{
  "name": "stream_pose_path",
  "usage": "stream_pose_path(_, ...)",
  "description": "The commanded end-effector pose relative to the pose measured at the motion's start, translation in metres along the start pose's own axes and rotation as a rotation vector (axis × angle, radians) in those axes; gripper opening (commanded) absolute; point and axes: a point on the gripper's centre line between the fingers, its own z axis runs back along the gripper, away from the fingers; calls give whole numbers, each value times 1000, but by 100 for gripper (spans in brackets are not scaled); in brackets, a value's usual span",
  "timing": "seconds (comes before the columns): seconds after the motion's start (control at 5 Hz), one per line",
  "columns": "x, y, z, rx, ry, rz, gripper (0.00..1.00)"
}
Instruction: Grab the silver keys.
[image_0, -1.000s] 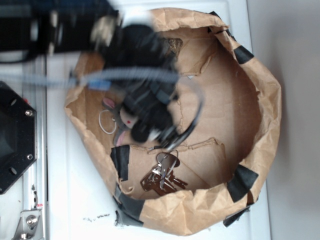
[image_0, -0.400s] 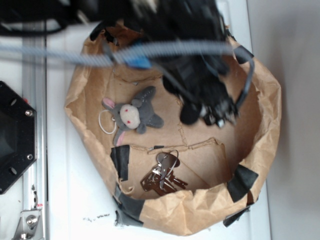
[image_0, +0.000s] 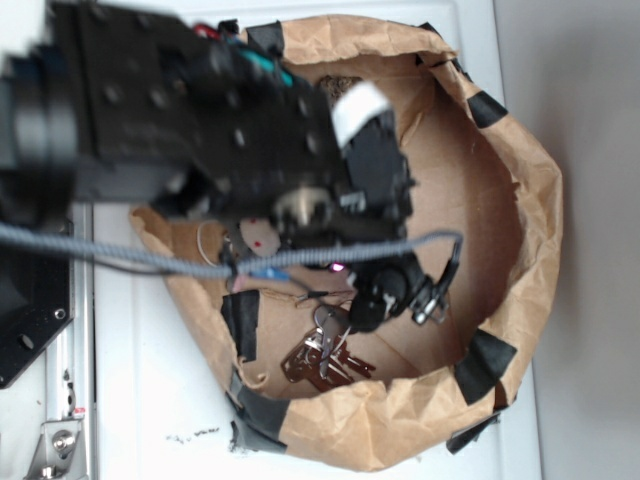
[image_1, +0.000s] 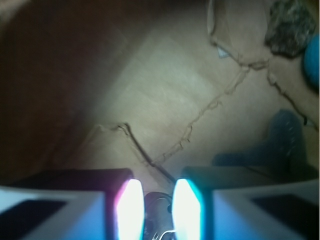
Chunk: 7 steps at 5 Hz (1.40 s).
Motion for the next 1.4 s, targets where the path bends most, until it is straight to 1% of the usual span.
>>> stream_pose_path(0.0, -11, -15, -6, -40, 33, -8, 100)
stream_pose_path(0.2, -22, -20, -7, -47, 74, -11, 100)
stream_pose_path(0.4, -31, -20, -17, -36, 97, -22, 100)
stream_pose_path(0.6, -41, -18, -28, -1, 127, -58, 100)
stream_pose_path(0.8, -42, -13, -33, -7, 148, -40, 0)
stream_pose_path(1.0, -38, -14, -20, -30, 169, -51, 0)
stream_pose_path(1.2, -21, -17, -1, -54, 127, -38, 0)
